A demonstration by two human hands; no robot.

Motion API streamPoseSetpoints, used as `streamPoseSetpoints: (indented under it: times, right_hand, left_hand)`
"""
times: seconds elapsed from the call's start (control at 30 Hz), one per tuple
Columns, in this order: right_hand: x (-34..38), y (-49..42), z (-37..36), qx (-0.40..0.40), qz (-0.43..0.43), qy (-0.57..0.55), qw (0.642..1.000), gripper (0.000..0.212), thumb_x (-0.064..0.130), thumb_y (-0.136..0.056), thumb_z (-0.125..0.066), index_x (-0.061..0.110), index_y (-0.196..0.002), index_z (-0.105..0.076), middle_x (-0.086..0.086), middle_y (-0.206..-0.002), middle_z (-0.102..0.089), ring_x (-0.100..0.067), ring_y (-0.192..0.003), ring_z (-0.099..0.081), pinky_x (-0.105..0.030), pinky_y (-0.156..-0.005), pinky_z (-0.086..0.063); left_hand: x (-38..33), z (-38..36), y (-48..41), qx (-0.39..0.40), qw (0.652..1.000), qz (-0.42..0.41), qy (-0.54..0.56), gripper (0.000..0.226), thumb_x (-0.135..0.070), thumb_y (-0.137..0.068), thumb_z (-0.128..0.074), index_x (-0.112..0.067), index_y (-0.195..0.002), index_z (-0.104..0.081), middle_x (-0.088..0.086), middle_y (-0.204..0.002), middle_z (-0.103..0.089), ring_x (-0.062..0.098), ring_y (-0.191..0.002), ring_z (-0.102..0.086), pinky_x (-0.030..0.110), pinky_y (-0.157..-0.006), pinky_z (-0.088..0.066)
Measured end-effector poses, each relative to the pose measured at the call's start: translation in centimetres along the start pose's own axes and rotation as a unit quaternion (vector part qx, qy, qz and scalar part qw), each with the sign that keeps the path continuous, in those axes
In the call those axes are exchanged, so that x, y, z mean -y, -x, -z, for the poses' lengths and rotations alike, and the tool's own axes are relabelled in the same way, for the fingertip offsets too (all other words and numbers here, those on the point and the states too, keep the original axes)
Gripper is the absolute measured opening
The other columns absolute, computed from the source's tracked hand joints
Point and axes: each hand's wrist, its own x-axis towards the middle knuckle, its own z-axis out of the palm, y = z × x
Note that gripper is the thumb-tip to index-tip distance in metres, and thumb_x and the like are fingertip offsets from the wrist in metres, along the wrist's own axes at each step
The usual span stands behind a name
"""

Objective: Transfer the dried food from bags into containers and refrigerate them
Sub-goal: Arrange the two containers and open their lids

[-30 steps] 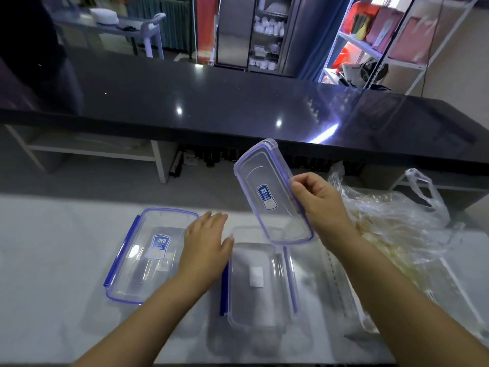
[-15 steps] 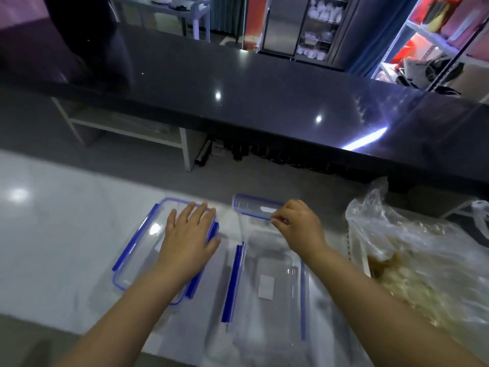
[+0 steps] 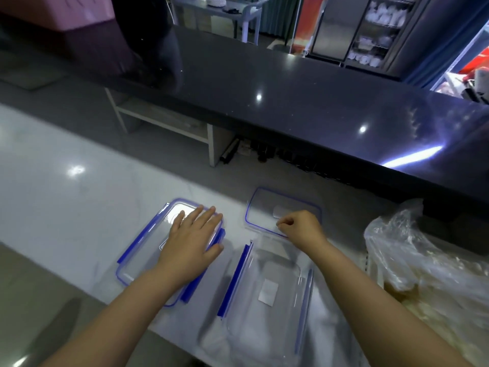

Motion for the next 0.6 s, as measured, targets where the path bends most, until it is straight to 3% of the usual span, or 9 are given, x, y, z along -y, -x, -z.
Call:
streamPoseSetpoints:
  times: [0.07,0.17,0.27,0.37,0.47,0.53,0.6]
  right_hand:
    - [0.7,0.7,0.2,-0.034,0.017,-0.046,0.998,0.014,0.015,-0.084,-0.062,0.012,-0.088,-0.076,-0.005,-0.095,-0.073,-0.022,-0.091,-0.066,-0.031,-0.079,-0.051]
    - [3.0,3.1,0.2,-0.08,0.042,-0.161,0.983,0.016,0.007,-0.084,-0.061,0.01,-0.09,-0.075,-0.001,-0.087,-0.071,-0.015,-0.083,-0.063,-0.027,-0.078,-0.047]
    - [6.1,6.3,-1.1,-0.058,0.076,-0.194,0.976,0.017,0.007,-0.086,-0.058,0.012,-0.088,-0.074,0.008,-0.072,-0.065,-0.01,-0.067,-0.059,-0.027,-0.07,-0.046]
    - [8.7,9.1,-3.4,-0.035,0.105,-0.098,0.989,0.019,0.017,-0.091,-0.054,0.017,-0.092,-0.073,0.007,-0.083,-0.068,-0.008,-0.077,-0.061,-0.022,-0.073,-0.047]
    - [10.7,10.7,-5.9,-0.028,0.103,0.036,0.994,0.024,0.027,-0.093,-0.046,0.018,-0.097,-0.068,0.0,-0.094,-0.069,-0.017,-0.082,-0.062,-0.03,-0.077,-0.051]
    - [11.9,11.5,-7.4,-0.021,0.075,0.07,0.995,0.025,0.032,-0.094,-0.044,0.018,-0.102,-0.064,-0.001,-0.098,-0.068,-0.019,-0.084,-0.063,-0.032,-0.077,-0.052]
    - [13.2,12.4,-8.5,-0.021,0.063,0.079,0.995,0.025,0.035,-0.095,-0.043,0.019,-0.105,-0.059,0.0,-0.099,-0.066,-0.019,-0.085,-0.061,-0.027,-0.071,-0.048]
  left_hand:
    - [0.4,0.7,0.2,-0.009,0.996,0.005,0.085,0.049,-0.029,-0.096,-0.046,-0.022,-0.144,-0.034,-0.005,-0.153,-0.029,0.013,-0.144,-0.016,0.032,-0.117,-0.007]
    - [2.5,2.4,1.0,-0.096,0.982,0.054,0.154,0.04,-0.009,-0.092,-0.053,-0.014,-0.131,-0.053,0.0,-0.138,-0.05,0.019,-0.136,-0.036,0.029,-0.111,-0.023]
    - [5.8,3.7,1.7,-0.123,0.971,0.143,0.148,0.033,-0.01,-0.09,-0.053,-0.014,-0.123,-0.06,0.005,-0.124,-0.061,0.028,-0.119,-0.05,0.037,-0.1,-0.039]
    - [8.3,4.1,2.3,-0.079,0.957,0.221,0.172,0.034,-0.022,-0.095,-0.048,-0.011,-0.126,-0.056,0.009,-0.126,-0.059,0.028,-0.113,-0.053,0.035,-0.093,-0.04]
    - [10.1,3.9,2.7,-0.008,0.946,0.243,0.213,0.03,-0.026,-0.096,-0.04,-0.009,-0.095,-0.065,0.01,-0.101,-0.066,0.028,-0.095,-0.058,0.032,-0.076,-0.041]
    - [11.1,3.7,2.9,0.017,0.932,0.247,0.264,0.033,-0.024,-0.094,-0.039,-0.006,-0.076,-0.059,0.01,-0.083,-0.064,0.03,-0.082,-0.057,0.033,-0.069,-0.04]
    - [12.1,3.6,3.2,0.027,0.925,0.242,0.292,0.035,-0.025,-0.094,-0.039,-0.001,-0.077,-0.059,0.013,-0.083,-0.063,0.032,-0.083,-0.058,0.035,-0.071,-0.043]
